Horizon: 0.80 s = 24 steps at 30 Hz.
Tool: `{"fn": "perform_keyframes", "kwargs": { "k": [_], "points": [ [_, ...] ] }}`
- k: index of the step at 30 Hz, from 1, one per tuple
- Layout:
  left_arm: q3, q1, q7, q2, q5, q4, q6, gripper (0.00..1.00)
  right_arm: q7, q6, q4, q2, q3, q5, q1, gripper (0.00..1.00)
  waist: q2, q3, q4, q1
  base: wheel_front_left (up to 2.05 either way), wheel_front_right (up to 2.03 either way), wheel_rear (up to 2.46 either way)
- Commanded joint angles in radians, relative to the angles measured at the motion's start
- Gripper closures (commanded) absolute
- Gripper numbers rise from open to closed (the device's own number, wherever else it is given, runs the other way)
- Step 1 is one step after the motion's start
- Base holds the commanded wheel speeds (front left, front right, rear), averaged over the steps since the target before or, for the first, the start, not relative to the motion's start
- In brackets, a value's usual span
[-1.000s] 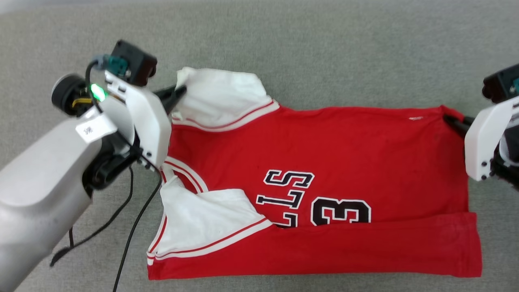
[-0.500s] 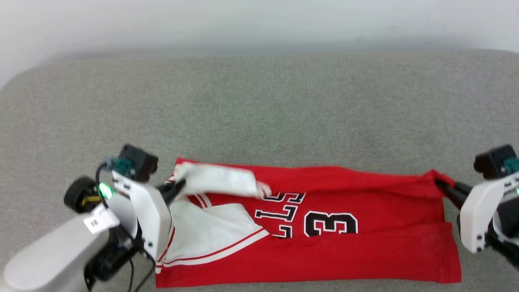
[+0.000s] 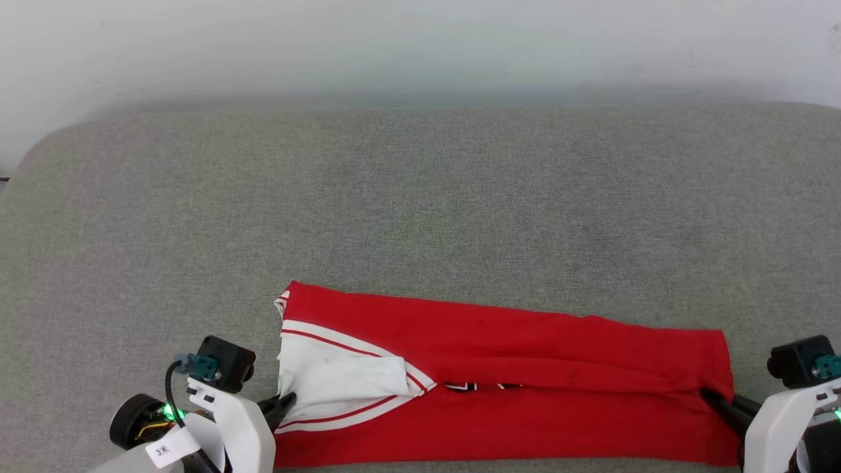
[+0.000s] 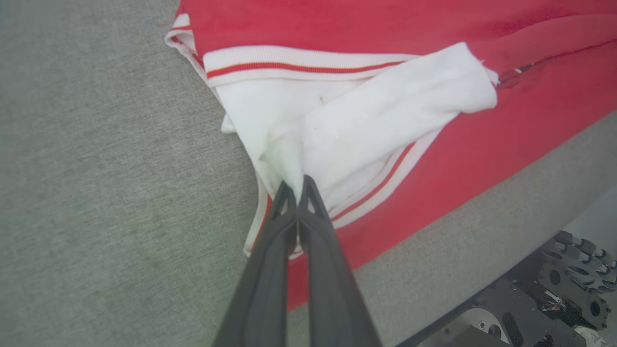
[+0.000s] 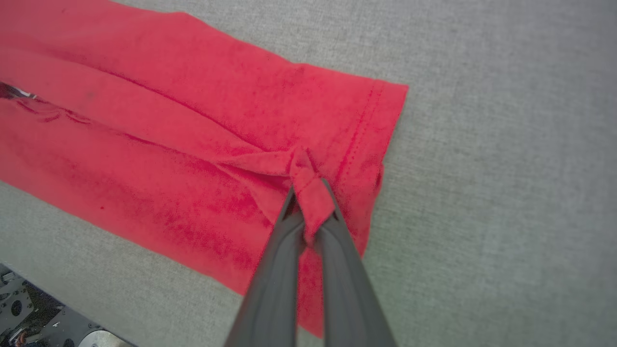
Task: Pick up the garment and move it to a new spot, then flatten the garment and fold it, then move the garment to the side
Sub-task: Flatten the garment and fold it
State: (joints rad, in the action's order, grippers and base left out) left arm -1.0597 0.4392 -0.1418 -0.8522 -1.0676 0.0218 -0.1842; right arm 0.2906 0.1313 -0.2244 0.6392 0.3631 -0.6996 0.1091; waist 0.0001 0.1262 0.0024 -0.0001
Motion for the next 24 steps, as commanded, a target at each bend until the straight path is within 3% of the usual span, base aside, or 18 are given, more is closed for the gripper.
{"fn": "perform_keyframes", "kwargs": {
  "k": [1, 7, 8, 9, 10, 14, 24],
  "points": [
    [-0.006, -0.013, 0.005, 0.008, -0.001, 0.010, -0.001, 1.00, 0.005, -0.001, 0.000, -0.018, -0.010, -0.005, -0.023, 1.00, -0.0001, 0.005, 0.000, 0.0001, 0.00, 0.00, 0.00],
    [-0.014, -0.026, 0.023, 0.042, 0.007, 0.056, -0.004, 1.00, -0.011, -0.001, -0.034, -0.045, -0.028, -0.004, -0.049, 1.00, -0.0001, 0.013, -0.001, 0.0001, 0.00, 0.00, 0.00],
    [-0.013, -0.029, 0.033, 0.047, 0.004, 0.064, -0.003, 0.90, -0.026, -0.001, -0.034, -0.053, -0.031, -0.008, -0.049, 0.60, -0.0001, 0.010, -0.001, 0.0001, 0.00, 0.00, 0.00],
    [-0.012, -0.033, 0.044, 0.052, 0.005, 0.072, -0.001, 0.66, -0.039, -0.001, -0.033, -0.056, -0.039, -0.014, -0.051, 0.33, -0.0001, 0.004, -0.001, 0.0001, 0.00, 0.00, 0.00],
    [-0.007, -0.035, 0.063, 0.056, 0.012, 0.077, -0.005, 0.00, -0.052, -0.001, -0.027, -0.055, -0.045, -0.014, -0.053, 0.00, -0.0001, -0.003, 0.000, 0.0001, 0.00, 0.00, 0.00],
    [0.016, -0.051, 0.146, 0.070, 0.028, 0.080, -0.034, 0.00, -0.079, -0.001, 0.028, -0.029, -0.052, -0.041, -0.070, 0.00, -0.0001, -0.035, 0.004, 0.0001, 0.00, 0.00, 0.00],
    [0.104, -0.071, 0.357, 0.080, 0.120, 0.017, -0.209, 0.00, -0.002, -0.001, 0.160, 0.069, -0.154, -0.126, -0.068, 0.00, -0.0001, -0.070, 0.017, 0.0001, 0.00, 0.00, 0.00]
  ]
}}
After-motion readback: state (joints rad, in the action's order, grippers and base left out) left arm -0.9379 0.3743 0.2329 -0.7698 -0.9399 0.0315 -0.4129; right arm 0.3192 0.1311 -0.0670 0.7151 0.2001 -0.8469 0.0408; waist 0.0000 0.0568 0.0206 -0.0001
